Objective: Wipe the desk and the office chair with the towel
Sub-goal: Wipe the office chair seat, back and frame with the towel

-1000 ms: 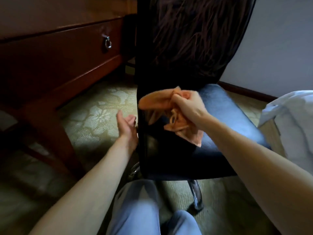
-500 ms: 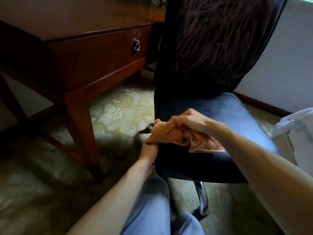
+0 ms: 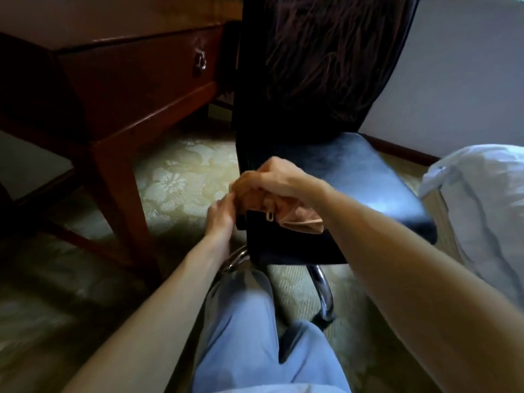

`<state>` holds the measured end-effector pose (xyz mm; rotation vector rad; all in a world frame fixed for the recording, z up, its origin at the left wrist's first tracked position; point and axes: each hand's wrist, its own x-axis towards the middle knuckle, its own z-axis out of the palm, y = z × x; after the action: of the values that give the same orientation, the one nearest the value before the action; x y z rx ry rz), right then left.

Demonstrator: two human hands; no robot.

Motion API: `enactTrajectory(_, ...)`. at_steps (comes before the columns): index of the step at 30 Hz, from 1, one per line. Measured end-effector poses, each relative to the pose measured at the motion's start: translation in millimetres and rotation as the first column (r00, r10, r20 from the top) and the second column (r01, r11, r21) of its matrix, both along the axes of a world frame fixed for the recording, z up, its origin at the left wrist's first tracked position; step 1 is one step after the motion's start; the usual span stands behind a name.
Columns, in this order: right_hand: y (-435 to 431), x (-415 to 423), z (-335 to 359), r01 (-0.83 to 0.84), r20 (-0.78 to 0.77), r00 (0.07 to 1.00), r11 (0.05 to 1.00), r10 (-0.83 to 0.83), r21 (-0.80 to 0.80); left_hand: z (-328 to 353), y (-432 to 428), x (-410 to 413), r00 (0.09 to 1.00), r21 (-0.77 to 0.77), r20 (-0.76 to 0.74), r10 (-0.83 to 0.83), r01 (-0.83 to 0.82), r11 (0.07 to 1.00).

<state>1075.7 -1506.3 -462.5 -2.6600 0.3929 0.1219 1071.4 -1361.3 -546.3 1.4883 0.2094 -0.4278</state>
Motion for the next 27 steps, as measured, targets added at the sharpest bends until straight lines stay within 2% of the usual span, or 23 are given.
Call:
enactTrajectory(2, -7, -5, 6, 0.061, 0.063, 0.996, 0.997, -0.063, 0.046, 7, -3, -2, 0.993, 0.056, 0.112, -0.030, 0.024, 0.998)
enactTrajectory(4, -10, -18, 1, 0.097, 0.142, 0.986, 0.995, -0.092, -0.022, 14, -10, -5, 0.973, 0.126, 0.206, -0.104, 0.079, 0.989)
enactTrajectory(7, -15, -40, -26, -0.063, 0.154, 0.984, 0.987, 0.086, -0.149, 19, -20, -9, 0.917, 0.404, 0.277, -0.288, 0.161, 0.900)
enactTrajectory(9, -18, -57, -45, -0.214, 0.079, 0.966, 0.930, 0.247, -0.298, 19, -23, -14, 0.905, 0.556, 0.310, -0.291, 0.076, 0.828)
enactTrajectory(12, -13, -54, -57, -0.235, 0.044, 0.955, 0.841, 0.293, -0.487, 21, -19, -12, 0.918, 0.484, 0.389, -0.076, -0.134, 0.865)
enactTrajectory(15, -6, -37, -50, -0.221, -0.009, 0.968, 0.840, 0.249, -0.495, 22, -22, 1, 0.876, 0.470, 0.479, -0.059, -0.200, 0.860)
enactTrajectory(18, -16, -25, -53, -0.187, 0.046, 0.972, 0.872, 0.232, -0.453, 23, -41, 22, 0.809, 0.436, 0.587, -0.035, -0.280, 0.855)
enactTrajectory(19, -28, -25, -53, -0.170, 0.080, 0.970, 0.879, 0.228, -0.445, 24, -53, 30, 0.799, 0.436, 0.597, -0.068, -0.253, 0.864)
enactTrajectory(21, -64, -36, -55, -0.137, 0.101, 0.973, 0.872, 0.207, -0.470, 21, -79, 39, 0.811, 0.490, 0.539, -0.229, -0.080, 0.868)
enactTrajectory(22, -91, -45, -54, -0.107, 0.097, 0.980, 0.864, 0.176, -0.493, 17, -92, 41, 0.805, 0.573, 0.475, -0.356, 0.025, 0.819)
enactTrajectory(23, -119, -56, -52, -0.064, 0.093, 0.987, 0.861, 0.128, -0.505, 9, -101, 38, 0.770, 0.690, 0.417, -0.482, 0.077, 0.720)
enactTrajectory(24, -147, -72, -52, 0.008, 0.099, 0.994, 0.864, 0.048, -0.503, 0, -105, 31, 0.711, 0.787, 0.395, -0.581, 0.065, 0.614)
enactTrajectory(25, -175, -89, -51, 0.106, 0.099, 0.993, 0.870, -0.066, -0.482, -7, -107, 26, 0.651, 0.836, 0.413, -0.637, 0.008, 0.549)
enactTrajectory(27, -215, -117, -49, 0.346, 0.090, 0.936, 0.852, -0.339, -0.393, -13, -101, 21, 0.618, 0.879, 0.399, -0.678, -0.047, 0.474)
